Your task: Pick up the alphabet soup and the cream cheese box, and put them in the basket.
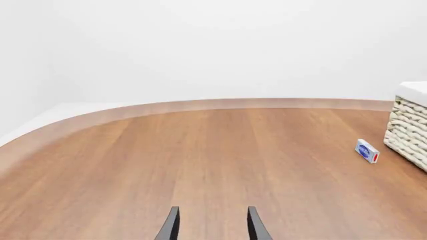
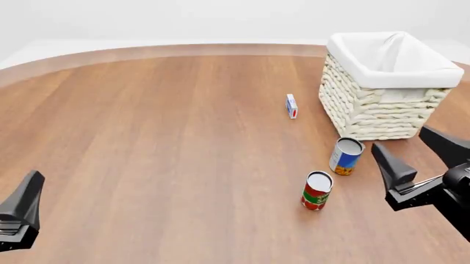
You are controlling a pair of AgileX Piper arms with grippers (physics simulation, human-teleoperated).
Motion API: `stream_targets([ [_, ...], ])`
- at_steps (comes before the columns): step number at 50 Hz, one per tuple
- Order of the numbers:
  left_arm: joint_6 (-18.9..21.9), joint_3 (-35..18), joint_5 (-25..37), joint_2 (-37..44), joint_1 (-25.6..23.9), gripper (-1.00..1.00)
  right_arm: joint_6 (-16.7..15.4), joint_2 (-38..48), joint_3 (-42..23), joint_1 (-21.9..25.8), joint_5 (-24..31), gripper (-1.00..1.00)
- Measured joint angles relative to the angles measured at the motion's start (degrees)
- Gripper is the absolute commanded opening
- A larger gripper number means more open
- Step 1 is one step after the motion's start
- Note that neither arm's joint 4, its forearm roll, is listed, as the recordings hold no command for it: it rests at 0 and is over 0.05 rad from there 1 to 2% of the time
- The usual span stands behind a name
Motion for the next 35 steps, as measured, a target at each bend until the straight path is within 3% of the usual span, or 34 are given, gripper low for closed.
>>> stream_targets([
  [16, 0.0, 0.0, 0.0, 0.0, 0.0, 1.00, -2.3, 8.6, -4.2, 4.1, -2.8, 1.00],
  [35, 0.0, 0.0, 0.0, 0.0, 0.0, 1.00, -2.7, 19.0, -10.6, 7.2, -4.5, 1.00],
])
